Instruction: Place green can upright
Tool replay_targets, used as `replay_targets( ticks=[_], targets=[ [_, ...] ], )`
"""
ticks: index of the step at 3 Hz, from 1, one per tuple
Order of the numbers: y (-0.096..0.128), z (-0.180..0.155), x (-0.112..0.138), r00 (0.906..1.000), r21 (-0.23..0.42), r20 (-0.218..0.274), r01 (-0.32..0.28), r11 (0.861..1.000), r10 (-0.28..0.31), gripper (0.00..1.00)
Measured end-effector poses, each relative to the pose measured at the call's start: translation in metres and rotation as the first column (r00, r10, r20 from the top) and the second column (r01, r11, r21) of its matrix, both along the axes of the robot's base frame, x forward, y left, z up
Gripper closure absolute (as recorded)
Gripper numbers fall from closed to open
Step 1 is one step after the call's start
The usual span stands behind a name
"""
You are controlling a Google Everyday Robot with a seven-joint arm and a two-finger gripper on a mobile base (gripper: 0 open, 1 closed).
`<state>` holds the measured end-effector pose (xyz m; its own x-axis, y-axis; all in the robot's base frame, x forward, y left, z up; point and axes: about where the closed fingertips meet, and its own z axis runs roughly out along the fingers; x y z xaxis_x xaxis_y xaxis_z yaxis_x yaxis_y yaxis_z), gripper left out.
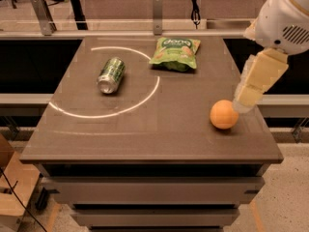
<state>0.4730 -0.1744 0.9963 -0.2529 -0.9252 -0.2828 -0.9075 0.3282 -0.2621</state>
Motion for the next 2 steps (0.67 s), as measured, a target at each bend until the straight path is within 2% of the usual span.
replay_targets(
  ticks=[1,2],
  targets=[
    [0.0535,0.0102,0.0315,0.9996,0.110,-0.007,0.026,0.994,-0.026,0.00],
    [0.0561,0.0132,0.0317,0.9989,0.120,-0.006,0.047,0.992,-0.047,0.00]
  ],
)
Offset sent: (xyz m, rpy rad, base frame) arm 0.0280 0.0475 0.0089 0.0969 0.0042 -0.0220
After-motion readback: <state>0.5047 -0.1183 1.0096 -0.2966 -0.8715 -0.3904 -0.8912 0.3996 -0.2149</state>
